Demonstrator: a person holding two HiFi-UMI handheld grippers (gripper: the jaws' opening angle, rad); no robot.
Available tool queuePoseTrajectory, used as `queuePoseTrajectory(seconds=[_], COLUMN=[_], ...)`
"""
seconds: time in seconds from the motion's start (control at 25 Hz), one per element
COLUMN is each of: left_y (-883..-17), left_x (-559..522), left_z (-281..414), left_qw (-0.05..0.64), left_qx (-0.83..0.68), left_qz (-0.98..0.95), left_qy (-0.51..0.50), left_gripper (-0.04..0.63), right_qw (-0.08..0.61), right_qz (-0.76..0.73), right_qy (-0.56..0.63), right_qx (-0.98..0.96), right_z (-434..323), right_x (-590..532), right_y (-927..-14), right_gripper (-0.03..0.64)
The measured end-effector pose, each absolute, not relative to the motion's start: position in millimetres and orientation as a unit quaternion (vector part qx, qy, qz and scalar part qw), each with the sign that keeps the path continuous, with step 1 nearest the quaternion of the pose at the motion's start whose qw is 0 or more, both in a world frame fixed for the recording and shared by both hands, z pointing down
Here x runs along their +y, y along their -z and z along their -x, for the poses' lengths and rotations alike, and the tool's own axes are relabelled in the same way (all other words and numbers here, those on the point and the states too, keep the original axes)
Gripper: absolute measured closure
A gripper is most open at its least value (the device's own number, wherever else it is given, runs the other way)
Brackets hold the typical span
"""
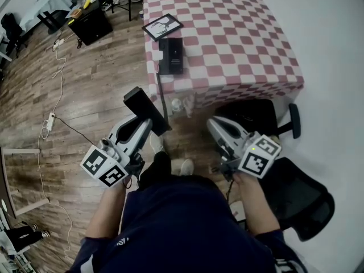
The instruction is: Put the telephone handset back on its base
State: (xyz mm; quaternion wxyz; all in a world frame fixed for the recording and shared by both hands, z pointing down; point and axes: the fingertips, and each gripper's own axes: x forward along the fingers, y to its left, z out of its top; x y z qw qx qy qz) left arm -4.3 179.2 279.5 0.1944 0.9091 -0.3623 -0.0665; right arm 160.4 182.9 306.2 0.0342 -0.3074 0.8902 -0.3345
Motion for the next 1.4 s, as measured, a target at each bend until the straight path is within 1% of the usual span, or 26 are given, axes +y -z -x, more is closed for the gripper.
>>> queuePoseTrajectory(seconds=[0.16,0.72,1.12,1.4], left_y=[-288,-323,-331,-337], left_x=[152,31,-28,-54], left_z=[21,97,127,135], left_qw=[0.206,0.255,0.273,0.286], left_qx=[-0.354,-0.326,-0.296,-0.285], left_qz=[-0.91,-0.907,-0.913,-0.912], left_qy=[0.068,0.069,0.07,0.072], left_gripper=[0.505,0.505,0.505,0.505], right_qw=[0.03,-0.016,-0.023,-0.029], right_qz=[0.314,0.321,0.354,0.38], right_qy=[0.339,0.351,0.351,0.359], right_qx=[0.886,0.879,0.867,0.852], right_z=[-141,-47,-22,-25], right_x=[159,51,-2,-26], right_y=[-310,-334,-334,-340], right_gripper=[0.6,0.6,0.6,0.6])
